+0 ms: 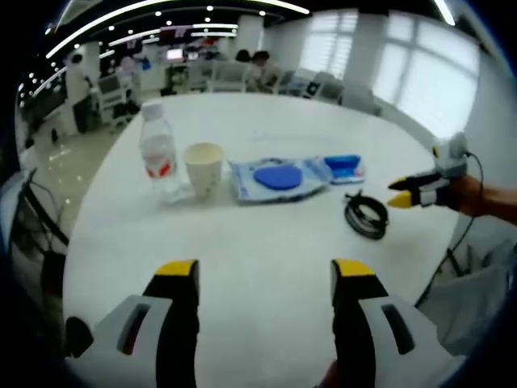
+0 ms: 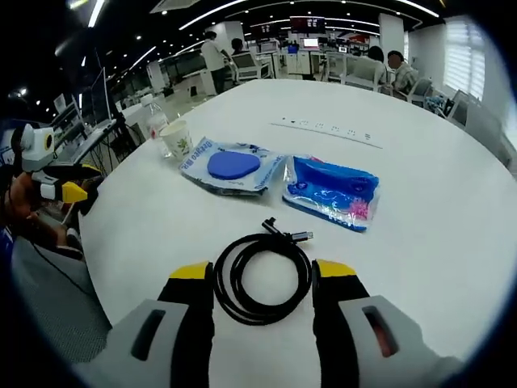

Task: Arrange the tabletop items into an orderly group along one side of the table until the central work area is clear of visible clutter.

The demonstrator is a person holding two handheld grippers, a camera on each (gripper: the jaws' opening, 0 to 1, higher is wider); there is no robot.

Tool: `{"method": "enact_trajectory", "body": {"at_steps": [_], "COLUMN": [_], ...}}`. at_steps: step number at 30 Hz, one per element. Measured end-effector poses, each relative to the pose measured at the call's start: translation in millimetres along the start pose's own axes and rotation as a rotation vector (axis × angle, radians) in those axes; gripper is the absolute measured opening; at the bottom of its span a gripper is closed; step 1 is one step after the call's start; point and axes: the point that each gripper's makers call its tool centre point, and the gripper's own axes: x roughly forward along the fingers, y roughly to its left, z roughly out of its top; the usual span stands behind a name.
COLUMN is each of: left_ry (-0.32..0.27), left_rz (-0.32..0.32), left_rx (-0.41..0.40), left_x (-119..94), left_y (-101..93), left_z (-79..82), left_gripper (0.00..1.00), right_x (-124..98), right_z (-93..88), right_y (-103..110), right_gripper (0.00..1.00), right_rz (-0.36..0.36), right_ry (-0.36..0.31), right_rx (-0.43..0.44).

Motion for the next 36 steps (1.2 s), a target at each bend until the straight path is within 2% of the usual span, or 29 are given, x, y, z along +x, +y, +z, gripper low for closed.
{"method": "enact_trajectory", "body": {"at_steps": [4,9,13,17,20,24,27,28,30,36], "left_ry": [0.014,0.010,0.023,0.039,0.042,0.060,0.061,0.061,0.062,0.036], "left_rz": [-0.007,-0.014,-0.029,-0.021,-0.012,0.020,0.031,0.037,0.047,0.084], "left_rx": [0.007,0.001,-0.002,0.010,0.004,0.004,0.006,0.003,-0.001,0.036], "left_x": [-4.9,-15.4,-25.3,-37.2,-47.7,-60.3,-66.9,-69.3,-70.3,-68.4], "left_y": [-4.8,-12.2,-20.0,-19.9,-17.9,-13.7,-12.6,-11.9,-11.0,-6.0], "left_z": [-7.6,-12.8,-23.3,-33.9,-38.5,-48.2,-53.4,-55.6,-57.9,-48.6], "left_gripper": [0.67,0.67,0.66,0.65,0.65,0.66,0.65,0.65,0.64,0.62], "right_x": [-1.4,1.8,8.7,10.2,13.4,21.1,26.2,42.7,55.3,76.3], "right_z": [1.2,9.9,16.8,21.4,27.4,36.8,42.5,54.9,59.4,51.9], "right_y": [-13.0,-34.8,-54.2,-68.2,-78.9,-101.3,-114.9,-142.6,-157.2,-162.9], "right_gripper": [0.49,0.48,0.47,0.45,0.41,0.28,0.23,0.22,0.22,0.20], "right_rz": [-0.026,-0.065,-0.113,-0.169,-0.198,-0.254,-0.289,-0.290,-0.292,-0.284], "right_ry": [-0.004,-0.013,-0.006,-0.001,0.002,0.006,-0.002,0.003,0.010,0.053], "right_rx": [0.007,0.030,0.038,0.073,0.075,0.090,0.105,0.116,0.117,0.103]}}
